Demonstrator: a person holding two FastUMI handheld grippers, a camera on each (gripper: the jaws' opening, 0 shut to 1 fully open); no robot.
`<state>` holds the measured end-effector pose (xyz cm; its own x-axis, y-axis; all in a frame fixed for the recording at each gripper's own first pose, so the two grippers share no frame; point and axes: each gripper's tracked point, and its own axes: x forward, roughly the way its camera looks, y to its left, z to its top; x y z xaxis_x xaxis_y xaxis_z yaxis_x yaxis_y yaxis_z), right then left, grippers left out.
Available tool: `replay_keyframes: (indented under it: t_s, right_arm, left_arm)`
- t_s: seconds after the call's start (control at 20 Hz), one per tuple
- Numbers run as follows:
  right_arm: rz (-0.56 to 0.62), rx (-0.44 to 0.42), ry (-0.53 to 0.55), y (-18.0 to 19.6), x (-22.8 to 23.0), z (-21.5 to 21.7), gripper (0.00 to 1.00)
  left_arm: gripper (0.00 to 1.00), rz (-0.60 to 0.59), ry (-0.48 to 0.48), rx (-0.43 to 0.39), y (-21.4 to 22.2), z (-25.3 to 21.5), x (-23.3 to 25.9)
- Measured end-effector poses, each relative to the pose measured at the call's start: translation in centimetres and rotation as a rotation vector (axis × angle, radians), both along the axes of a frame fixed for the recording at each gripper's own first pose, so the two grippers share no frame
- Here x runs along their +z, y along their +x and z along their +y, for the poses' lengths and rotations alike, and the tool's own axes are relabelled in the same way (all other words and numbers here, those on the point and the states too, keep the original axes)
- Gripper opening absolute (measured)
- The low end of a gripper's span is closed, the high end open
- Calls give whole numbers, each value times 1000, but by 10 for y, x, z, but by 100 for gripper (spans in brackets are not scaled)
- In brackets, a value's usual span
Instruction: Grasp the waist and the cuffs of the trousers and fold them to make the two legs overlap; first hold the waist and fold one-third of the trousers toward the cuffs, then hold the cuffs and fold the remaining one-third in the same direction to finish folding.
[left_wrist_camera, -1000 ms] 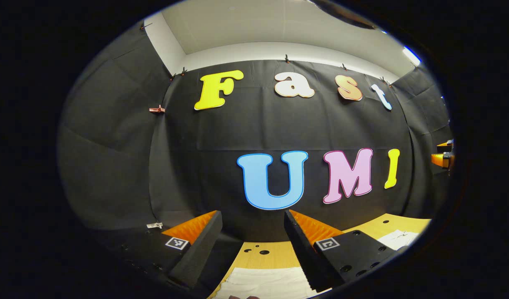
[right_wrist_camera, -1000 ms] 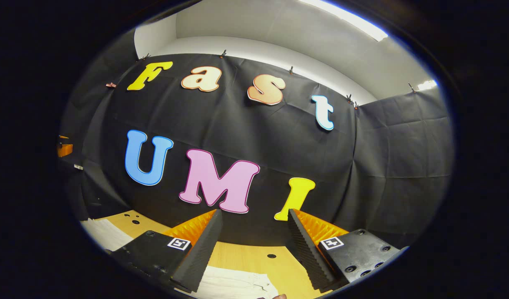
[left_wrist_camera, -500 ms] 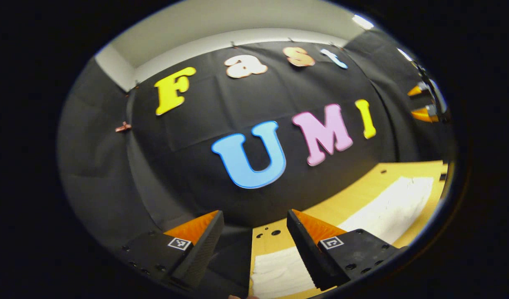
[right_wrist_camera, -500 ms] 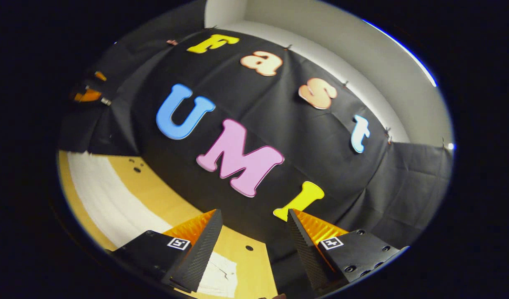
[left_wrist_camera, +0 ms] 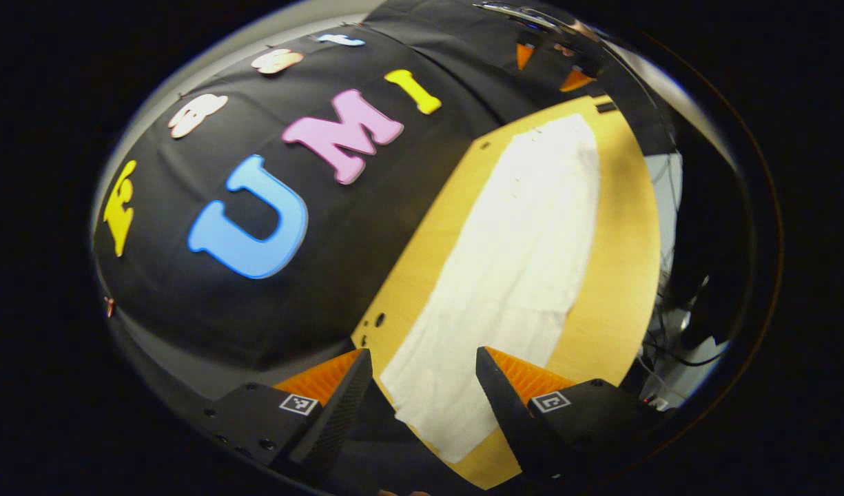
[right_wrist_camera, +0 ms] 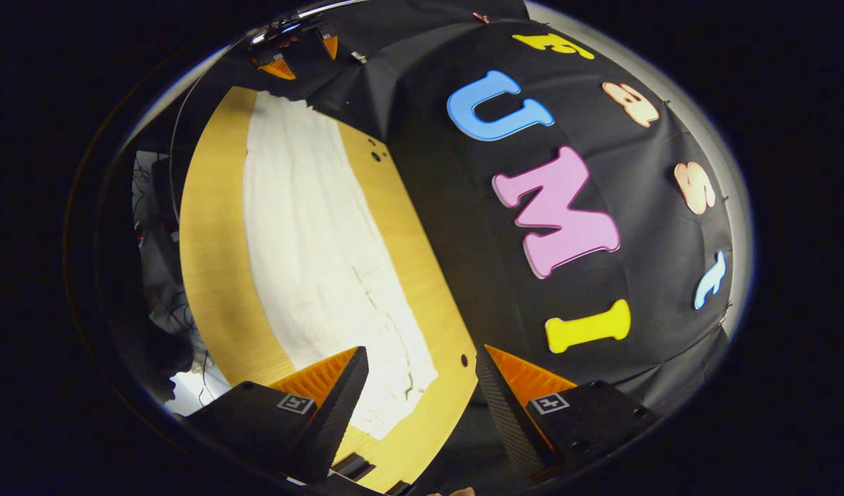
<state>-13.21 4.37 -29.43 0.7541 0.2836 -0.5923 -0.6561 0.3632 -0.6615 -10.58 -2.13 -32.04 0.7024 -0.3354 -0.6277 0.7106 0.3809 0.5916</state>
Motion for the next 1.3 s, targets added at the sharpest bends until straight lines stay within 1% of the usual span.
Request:
replay_keyframes:
  t_s: [0.05, 0.1, 0.25, 0.35, 0.5, 0.7, 0.9, 0.95, 1.0, 1.05, 1.1, 1.15, 1.2, 1.25, 1.3]
  right_arm:
    - [50, 12, -31, -5, -24, -8, 97]
    - [74, 19, -48, -8, -37, -13, 97]
    - [130, 41, -102, -14, -68, -29, 97]
    - [170, 38, -109, -15, -88, -36, 97]
    - [218, 27, -124, -14, -113, -45, 97]
    - [257, 25, -158, -13, -138, -57, 97]
    - [278, 35, -166, -8, -153, -55, 97]
    - [281, 40, -170, -6, -155, -55, 97]
    - [284, 43, -174, -4, -158, -55, 97]
    - [287, 45, -177, -2, -161, -56, 97]
    - [290, 43, -180, 0, -163, -57, 97]
    - [292, 41, -183, 2, -165, -58, 97]
    - [297, 39, -182, 4, -168, -58, 97]
    - [305, 41, -181, 4, -171, -58, 97]
    - [310, 46, -184, 5, -173, -58, 97]
  left_arm:
    - [96, 87, 84, -49, -10, 8, -38]
    - [96, 131, 134, -72, -18, 14, -58]
    - [96, 194, 252, -124, -20, 31, -89]
    - [96, 237, 322, -133, -17, 42, -107]
    - [96, 296, 362, -122, -16, 52, -128]
    - [95, 272, 408, -126, 13, 54, -135]
    - [94, 274, 432, -130, 39, 53, -144]
    - [92, 298, 433, -125, 42, 53, -148]
    - [87, 311, 441, -119, 47, 55, -150]
    - [77, 319, 449, -117, 52, 53, -153]
    - [74, 330, 457, -109, 55, 54, -156]
    - [65, 336, 462, -101, 59, 54, -159]
    - [61, 345, 462, -99, 60, 55, -161]
    - [53, 351, 464, -95, 61, 54, -164]
    - [47, 352, 470, -92, 62, 54, -166]
